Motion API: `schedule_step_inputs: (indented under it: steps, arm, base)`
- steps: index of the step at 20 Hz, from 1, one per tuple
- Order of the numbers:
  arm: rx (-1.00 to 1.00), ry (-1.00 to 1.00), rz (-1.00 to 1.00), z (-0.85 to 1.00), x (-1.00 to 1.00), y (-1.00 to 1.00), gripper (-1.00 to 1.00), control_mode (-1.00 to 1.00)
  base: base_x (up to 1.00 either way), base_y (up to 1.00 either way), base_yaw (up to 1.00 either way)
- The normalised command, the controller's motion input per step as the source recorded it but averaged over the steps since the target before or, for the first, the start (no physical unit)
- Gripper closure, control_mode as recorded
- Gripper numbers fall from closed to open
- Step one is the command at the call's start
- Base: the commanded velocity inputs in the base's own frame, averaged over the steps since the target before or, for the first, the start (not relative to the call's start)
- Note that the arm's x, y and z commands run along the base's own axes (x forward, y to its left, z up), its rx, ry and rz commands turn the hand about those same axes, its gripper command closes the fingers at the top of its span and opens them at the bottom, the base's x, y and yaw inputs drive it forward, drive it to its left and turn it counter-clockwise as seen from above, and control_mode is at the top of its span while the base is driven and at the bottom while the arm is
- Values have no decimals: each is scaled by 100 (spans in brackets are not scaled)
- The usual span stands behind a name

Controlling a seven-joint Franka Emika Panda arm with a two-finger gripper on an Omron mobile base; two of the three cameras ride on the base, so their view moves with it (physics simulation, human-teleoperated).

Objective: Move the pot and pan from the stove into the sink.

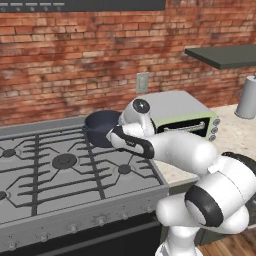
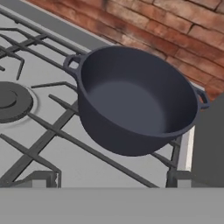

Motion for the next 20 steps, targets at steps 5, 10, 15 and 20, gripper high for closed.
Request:
schedule_step_inputs:
  steps: [5, 10, 15, 20]
  arm:
    - [-2, 0, -3, -8, 19, 6, -100, -100]
    - [0, 0, 0, 0, 0, 0, -100, -100]
    - [0, 0, 0, -9, 12, 4, -100, -100]
    - [0, 0, 0, -18, 26, 10, -100, -100]
  base:
    - [0, 0, 0]
    - [0, 0, 0]
    - [0, 0, 0]
    - [0, 0, 0]
